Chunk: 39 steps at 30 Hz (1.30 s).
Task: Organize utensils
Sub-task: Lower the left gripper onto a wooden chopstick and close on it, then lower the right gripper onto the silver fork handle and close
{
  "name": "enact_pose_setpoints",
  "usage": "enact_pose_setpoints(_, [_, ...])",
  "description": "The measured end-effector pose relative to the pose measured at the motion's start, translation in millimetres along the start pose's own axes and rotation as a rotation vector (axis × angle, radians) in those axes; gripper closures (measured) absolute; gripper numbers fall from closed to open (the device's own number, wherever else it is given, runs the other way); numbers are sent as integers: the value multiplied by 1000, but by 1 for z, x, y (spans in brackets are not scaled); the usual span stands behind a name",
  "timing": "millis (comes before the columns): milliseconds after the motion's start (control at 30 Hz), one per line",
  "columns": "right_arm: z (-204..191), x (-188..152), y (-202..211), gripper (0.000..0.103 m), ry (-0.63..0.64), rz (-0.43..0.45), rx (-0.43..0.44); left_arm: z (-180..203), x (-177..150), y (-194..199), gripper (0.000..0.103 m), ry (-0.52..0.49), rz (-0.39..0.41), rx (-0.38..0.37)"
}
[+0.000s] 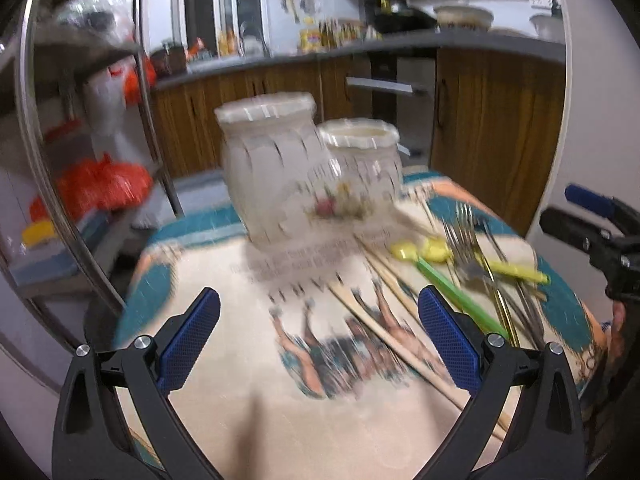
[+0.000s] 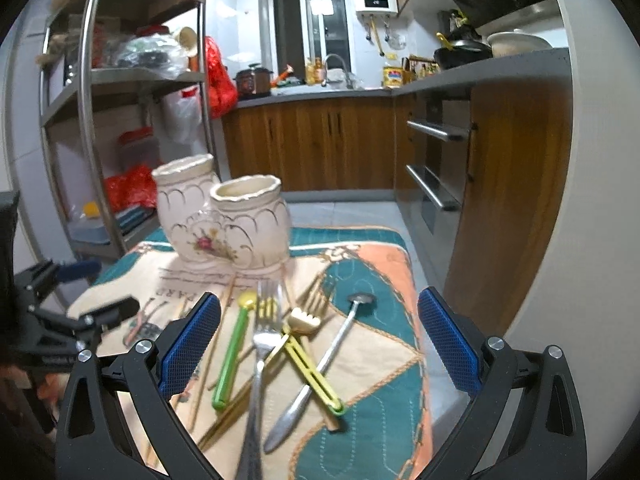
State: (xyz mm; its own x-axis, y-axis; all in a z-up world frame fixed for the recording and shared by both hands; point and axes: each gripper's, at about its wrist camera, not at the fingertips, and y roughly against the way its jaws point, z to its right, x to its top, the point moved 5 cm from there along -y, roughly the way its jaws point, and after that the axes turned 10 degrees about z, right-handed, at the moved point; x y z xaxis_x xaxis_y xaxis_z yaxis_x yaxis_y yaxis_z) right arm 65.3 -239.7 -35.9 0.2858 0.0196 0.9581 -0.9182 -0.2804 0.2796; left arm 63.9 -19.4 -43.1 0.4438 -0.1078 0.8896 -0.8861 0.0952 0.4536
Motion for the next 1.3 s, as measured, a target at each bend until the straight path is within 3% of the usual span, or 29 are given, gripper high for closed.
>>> enact_pose_setpoints(133, [4,-7,-8,5,-4,-42,-9,13,-16,-7,9,6,-77,-20])
enact_pose_setpoints(367, [12,-13,-11,5,-31,-61,-12,28,-31,-13,52,11,-163,-73])
enact_pose_setpoints(533, [11,-14,-12,5,-28,-62,-3,37,-34,-18,58,-18,-188,-81])
enact_pose_setpoints(667, [8,-15,-12,5,-13,-67,2,32,-29,-27,84,-18,-208,-90])
enact_pose_setpoints(933, [-11,-20,-11,9,30,-123,88,15,-22,-39,91,-65,-245,-108])
enact_pose_setpoints(1067, [-27,-27,-12,33,75,-188,115,9,-23,-36,93,-100,-255,-129])
enact_pose_setpoints(1300, [-40,-38,-9,65,105,-300,149,0,-28,-22,98,-162,-260,-152])
